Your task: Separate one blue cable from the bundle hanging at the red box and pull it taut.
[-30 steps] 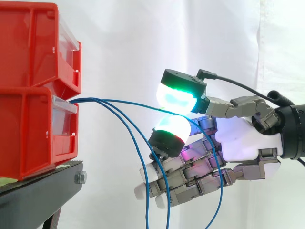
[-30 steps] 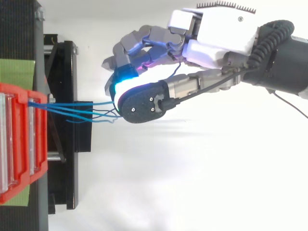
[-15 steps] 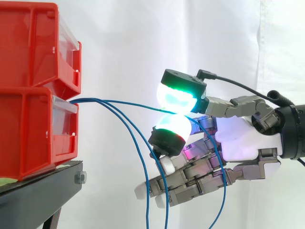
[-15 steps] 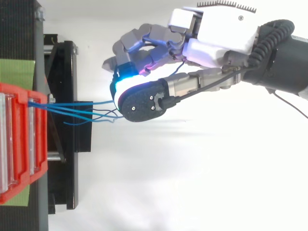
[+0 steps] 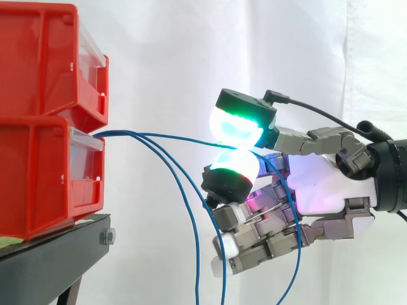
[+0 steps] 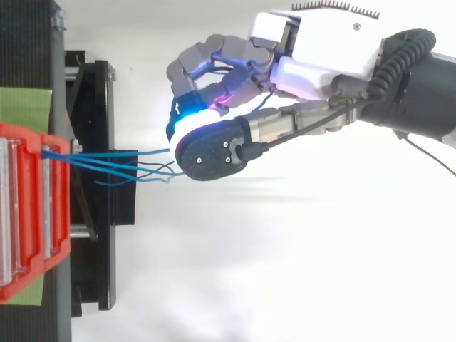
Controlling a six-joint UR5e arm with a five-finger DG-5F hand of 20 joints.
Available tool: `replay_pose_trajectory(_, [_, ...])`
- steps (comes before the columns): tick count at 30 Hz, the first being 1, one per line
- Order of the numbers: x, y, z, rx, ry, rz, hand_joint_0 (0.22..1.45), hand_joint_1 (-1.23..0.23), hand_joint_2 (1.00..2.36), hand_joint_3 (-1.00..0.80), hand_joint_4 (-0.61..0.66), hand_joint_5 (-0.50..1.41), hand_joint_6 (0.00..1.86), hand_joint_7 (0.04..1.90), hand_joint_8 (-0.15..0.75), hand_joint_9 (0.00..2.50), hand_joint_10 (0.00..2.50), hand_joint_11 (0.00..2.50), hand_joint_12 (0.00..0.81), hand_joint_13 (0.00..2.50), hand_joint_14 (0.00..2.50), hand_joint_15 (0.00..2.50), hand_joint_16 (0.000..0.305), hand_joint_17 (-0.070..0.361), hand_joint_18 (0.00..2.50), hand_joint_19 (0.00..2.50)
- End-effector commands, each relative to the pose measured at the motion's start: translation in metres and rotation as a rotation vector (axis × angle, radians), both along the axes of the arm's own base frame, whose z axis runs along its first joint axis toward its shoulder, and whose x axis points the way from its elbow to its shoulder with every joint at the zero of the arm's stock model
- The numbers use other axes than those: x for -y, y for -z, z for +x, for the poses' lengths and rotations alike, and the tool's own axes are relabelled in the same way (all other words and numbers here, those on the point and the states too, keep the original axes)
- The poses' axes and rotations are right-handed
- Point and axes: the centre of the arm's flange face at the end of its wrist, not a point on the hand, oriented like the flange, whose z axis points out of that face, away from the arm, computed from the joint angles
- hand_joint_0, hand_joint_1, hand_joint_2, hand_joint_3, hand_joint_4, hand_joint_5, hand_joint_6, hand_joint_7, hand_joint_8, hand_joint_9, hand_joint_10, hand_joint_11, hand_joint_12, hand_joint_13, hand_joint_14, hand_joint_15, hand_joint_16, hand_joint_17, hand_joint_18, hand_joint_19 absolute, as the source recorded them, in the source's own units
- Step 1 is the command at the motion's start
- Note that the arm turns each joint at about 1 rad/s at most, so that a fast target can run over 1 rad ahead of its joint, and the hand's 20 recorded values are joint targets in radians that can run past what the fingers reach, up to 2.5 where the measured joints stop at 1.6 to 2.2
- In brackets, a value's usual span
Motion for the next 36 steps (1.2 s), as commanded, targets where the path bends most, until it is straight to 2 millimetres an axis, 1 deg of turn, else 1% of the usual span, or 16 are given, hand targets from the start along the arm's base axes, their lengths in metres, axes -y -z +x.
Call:
replay_pose_trajectory(1, [0.0000, -0.0001, 0.0000, 0.001, 0.000, 0.003, 0.69, -0.77, 1.01, -0.40, 0.07, -0.20, 0.91, 1.44, 0.246, 0.96, 0.01, 1.60, 0.301, 0.87, 0.03, 1.12, 0.030, 0.068, 0.51, 0.40])
replay_pose_trajectory(2, [0.0000, 0.0011, 0.0001, -0.001, 0.000, 0.002, 0.69, -0.77, 1.01, -0.40, 0.07, -0.20, 0.91, 1.44, 0.242, 0.96, 0.01, 1.63, 0.302, 0.91, 0.03, 1.27, 0.033, 0.075, 0.57, 0.51])
replay_pose_trajectory(10, [-0.0001, -0.0001, 0.0000, 0.001, -0.001, 0.003, 0.70, -0.77, 1.01, -0.40, 0.06, -0.20, 0.91, 1.43, 0.253, 0.97, 0.00, 1.73, 0.281, 1.01, 0.00, 1.75, 0.036, 0.082, 0.76, 1.00])
replay_pose_trajectory(12, [-0.0001, -0.0001, 0.0000, 0.001, -0.001, 0.003, 0.70, -0.77, 1.01, -0.40, 0.07, -0.20, 0.91, 1.43, 0.248, 0.96, 0.02, 1.74, 0.276, 1.00, 0.20, 1.79, 0.034, 0.077, 0.84, 1.22])
replay_pose_trajectory(13, [-0.0001, -0.0001, 0.0000, 0.001, -0.001, 0.003, 0.70, -0.77, 1.01, -0.40, 0.06, -0.20, 0.91, 1.43, 0.247, 0.96, 0.03, 1.75, 0.273, 0.96, 0.44, 1.75, 0.033, 0.074, 0.88, 1.31])
replay_pose_trajectory(15, [-0.0001, -0.0001, 0.0000, 0.001, -0.001, 0.003, 0.70, -0.77, 1.01, -0.40, 0.07, -0.20, 0.91, 1.42, 0.248, 0.96, 0.05, 1.73, 0.276, 0.94, 0.56, 1.74, 0.031, 0.070, 0.92, 1.35])
replay_pose_trajectory(17, [-0.0001, -0.0001, 0.0000, 0.001, -0.001, 0.003, 0.71, -0.77, 1.01, -0.40, 0.06, -0.20, 0.91, 1.42, 0.250, 0.94, 0.13, 1.70, 0.279, 0.92, 0.97, 1.66, 0.029, 0.066, 0.99, 1.53])
replay_pose_trajectory(20, [-0.0003, -0.0001, 0.0000, 0.001, -0.003, 0.003, 0.71, -0.77, 1.01, -0.40, 0.07, -0.21, 0.91, 1.40, 0.246, 0.90, 0.51, 1.65, 0.285, 0.86, 1.46, 1.63, 0.027, 0.062, 1.08, 1.68])
replay_pose_trajectory(22, [-0.0003, -0.0001, 0.0000, 0.001, -0.003, 0.003, 0.71, -0.76, 1.01, -0.41, 0.06, -0.21, 0.91, 1.39, 0.248, 0.88, 0.76, 1.60, 0.284, 0.82, 1.67, 1.64, 0.027, 0.061, 1.11, 1.73])
replay_pose_trajectory(27, [-0.0003, -0.0001, 0.0000, 0.001, -0.003, 0.003, 0.71, -0.76, 1.01, -0.41, 0.06, -0.21, 0.91, 1.38, 0.243, 0.84, 1.14, 1.56, 0.291, 0.74, 2.08, 1.63, 0.026, 0.058, 1.17, 1.83])
replay_pose_trajectory(31, [-0.0003, 0.0011, 0.0002, -0.001, -0.003, 0.003, 0.72, -0.76, 1.01, -0.41, 0.06, -0.21, 0.91, 1.38, 0.250, 0.76, 1.76, 1.48, 0.289, 0.72, 2.15, 1.66, 0.026, 0.059, 1.18, 1.85])
replay_pose_trajectory(32, [-0.0003, -0.0001, 0.0000, 0.001, -0.003, 0.003, 0.72, -0.76, 1.01, -0.41, 0.06, -0.21, 0.91, 1.38, 0.245, 0.75, 1.82, 1.50, 0.296, 0.71, 2.17, 1.66, 0.026, 0.059, 1.18, 1.86])
replay_pose_trajectory(33, [-0.0003, -0.0001, 0.0000, 0.001, -0.003, 0.003, 0.72, -0.76, 1.01, -0.41, 0.06, -0.21, 0.91, 1.37, 0.249, 0.74, 2.04, 1.43, 0.293, 0.71, 2.18, 1.66, 0.026, 0.059, 1.18, 1.84])
replay_pose_trajectory(34, [-0.0013, -0.0001, 0.0001, 0.001, -0.003, 0.003, 0.72, -0.76, 1.01, -0.41, 0.05, -0.21, 0.92, 1.37, 0.254, 0.74, 2.13, 1.41, 0.291, 0.70, 2.19, 1.66, 0.026, 0.059, 1.18, 1.83])
replay_pose_trajectory(35, [-0.0001, 0.0011, 0.0001, -0.001, -0.001, 0.003, 0.72, -0.76, 1.01, -0.41, 0.05, -0.21, 0.92, 1.37, 0.258, 0.73, 2.35, 1.40, 0.296, 0.70, 2.17, 1.63, 0.027, 0.061, 1.16, 1.79])
replay_pose_trajectory(36, [-0.0013, -0.0001, 0.0001, 0.001, -0.003, 0.003, 0.71, -0.76, 1.01, -0.41, 0.04, -0.21, 0.92, 1.37, 0.257, 0.73, 2.41, 1.36, 0.297, 0.71, 2.12, 1.64, 0.028, 0.062, 1.14, 1.76])
